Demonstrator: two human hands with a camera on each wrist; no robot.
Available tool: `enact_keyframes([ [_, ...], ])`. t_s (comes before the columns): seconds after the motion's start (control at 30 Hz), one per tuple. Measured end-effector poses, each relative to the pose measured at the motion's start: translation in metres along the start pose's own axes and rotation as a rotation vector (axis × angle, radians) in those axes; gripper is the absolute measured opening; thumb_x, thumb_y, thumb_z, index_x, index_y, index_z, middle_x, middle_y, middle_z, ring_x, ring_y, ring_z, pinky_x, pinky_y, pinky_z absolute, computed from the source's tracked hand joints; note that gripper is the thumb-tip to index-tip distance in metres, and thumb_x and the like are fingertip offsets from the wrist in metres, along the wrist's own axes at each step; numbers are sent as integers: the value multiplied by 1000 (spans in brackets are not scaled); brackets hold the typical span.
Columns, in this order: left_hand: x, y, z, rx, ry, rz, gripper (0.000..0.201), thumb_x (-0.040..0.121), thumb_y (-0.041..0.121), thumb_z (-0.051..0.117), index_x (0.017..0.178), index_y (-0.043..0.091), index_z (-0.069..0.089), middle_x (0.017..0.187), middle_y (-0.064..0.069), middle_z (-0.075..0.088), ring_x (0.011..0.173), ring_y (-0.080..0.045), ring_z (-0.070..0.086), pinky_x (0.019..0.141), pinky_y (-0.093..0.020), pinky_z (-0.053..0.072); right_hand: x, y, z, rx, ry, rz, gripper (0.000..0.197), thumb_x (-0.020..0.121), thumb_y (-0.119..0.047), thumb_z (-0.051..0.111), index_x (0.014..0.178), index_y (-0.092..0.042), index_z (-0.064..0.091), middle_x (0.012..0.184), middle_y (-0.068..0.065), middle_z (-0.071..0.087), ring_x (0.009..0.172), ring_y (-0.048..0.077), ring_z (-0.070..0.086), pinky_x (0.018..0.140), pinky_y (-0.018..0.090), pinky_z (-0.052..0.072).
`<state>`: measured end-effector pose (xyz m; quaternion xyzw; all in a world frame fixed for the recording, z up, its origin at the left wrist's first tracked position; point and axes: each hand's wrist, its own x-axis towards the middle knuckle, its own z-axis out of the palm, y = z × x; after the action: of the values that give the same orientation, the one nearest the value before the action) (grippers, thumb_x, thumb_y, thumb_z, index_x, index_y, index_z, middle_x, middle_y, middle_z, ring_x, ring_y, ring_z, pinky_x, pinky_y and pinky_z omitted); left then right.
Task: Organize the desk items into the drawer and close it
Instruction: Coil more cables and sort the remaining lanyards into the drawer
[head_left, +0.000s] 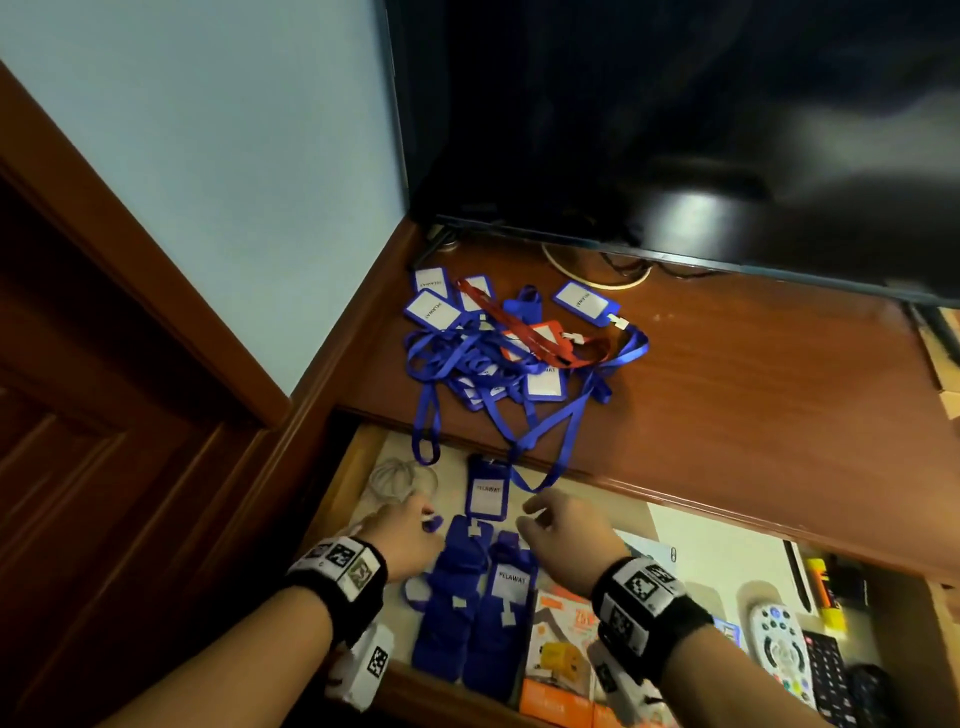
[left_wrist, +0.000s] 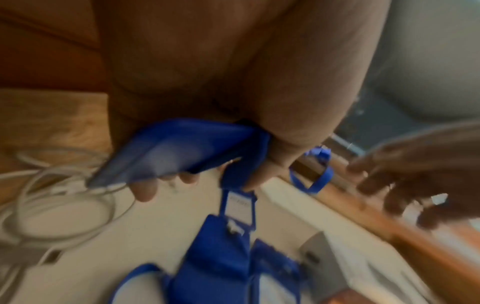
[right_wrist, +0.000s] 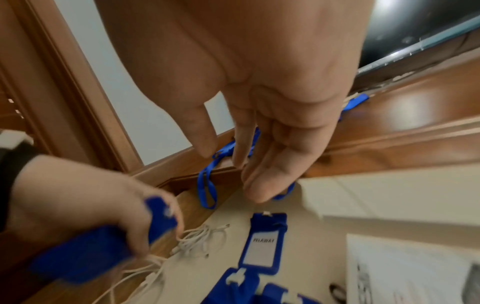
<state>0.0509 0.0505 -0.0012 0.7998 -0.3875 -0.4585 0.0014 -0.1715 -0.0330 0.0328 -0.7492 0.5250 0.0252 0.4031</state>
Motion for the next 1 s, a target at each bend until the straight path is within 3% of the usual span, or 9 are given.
enact_keyframes([
  [0.07, 9, -5, 12, 199, -8, -80, 58, 83, 55, 58, 135, 34, 43, 130, -10, 58, 114, -32, 59, 92, -38, 50, 10, -3, -14, -25, 82, -55, 24, 96, -39, 60, 114, -24, 65, 108, 0, 68, 90, 18, 66, 80, 29, 52],
  [0.2, 29, -15, 30, 315, -18, -135, 70, 84, 65, 63, 140, 30, 39, 132, -15, 52, 110, -33, 57, 95, -42, 52, 40, -23, -45, -88, 140, -156, 21, 94, -35, 63, 109, -21, 64, 107, 4, 65, 94, 21, 63, 81, 30, 48],
  [0.33, 45, -16, 52, 341, 16, -209, 103, 89, 66, 64, 163, 19, 10, 158, -24, 32, 143, -42, 38, 114, -49, 40, 76, -47, -66, -151, 170, -132, 27, 94, -32, 62, 116, -16, 63, 119, 10, 59, 103, 29, 63, 87, 35, 50],
  [0.4, 48, -16, 59, 318, 44, -207, 107, 91, 65, 64, 164, 15, 3, 162, -25, 26, 147, -41, 33, 118, -48, 36, 97, -52, -71, -184, 182, -46, 36, 93, -30, 63, 125, -13, 60, 129, 14, 56, 114, 33, 60, 87, 34, 47],
  [0.53, 43, -16, 62, 309, 12, -175, 102, 92, 58, 66, 162, 12, 8, 160, -23, 30, 146, -39, 36, 116, -46, 38, 137, -48, -67, -144, 225, 214, 61, 91, -39, 69, 136, -6, 43, 137, 22, 54, 122, 43, 57, 98, 45, 51],
  [0.7, 40, -25, 40, 415, -48, -87, 55, 100, 38, 60, 145, 14, 42, 139, -18, 56, 125, -36, 58, 100, -43, 50, 161, -36, -66, 16, 297, 365, 78, 83, -42, 80, 137, -5, 37, 137, 21, 54, 121, 44, 58, 99, 51, 52],
  [0.8, 37, -36, 28, 458, -100, 0, 52, 100, 15, 54, 151, 17, 42, 135, -16, 60, 120, -34, 61, 95, -38, 52, 170, -25, -73, 96, 263, 390, 69, 82, -34, 84, 131, 0, 48, 119, 16, 65, 104, 37, 65, 83, 42, 55],
  [0.9, 28, -44, 25, 533, -131, 33, 57, 99, 17, 56, 152, 26, 41, 135, -13, 58, 114, -34, 63, 82, -35, 49, 172, -17, -75, 154, 253, 382, 41, 82, -32, 83, 102, -2, 64, 86, 10, 65, 73, 27, 61, 58, 32, 44],
  [1.0, 26, -57, 32, 587, -134, 28, 60, 96, 29, 60, 152, 30, 41, 144, -13, 50, 122, -36, 59, 98, -40, 52, 167, -23, -73, 178, 244, 390, 56, 78, -54, 82, 91, -4, 60, 74, 7, 58, 60, 23, 54, 47, 30, 34],
])
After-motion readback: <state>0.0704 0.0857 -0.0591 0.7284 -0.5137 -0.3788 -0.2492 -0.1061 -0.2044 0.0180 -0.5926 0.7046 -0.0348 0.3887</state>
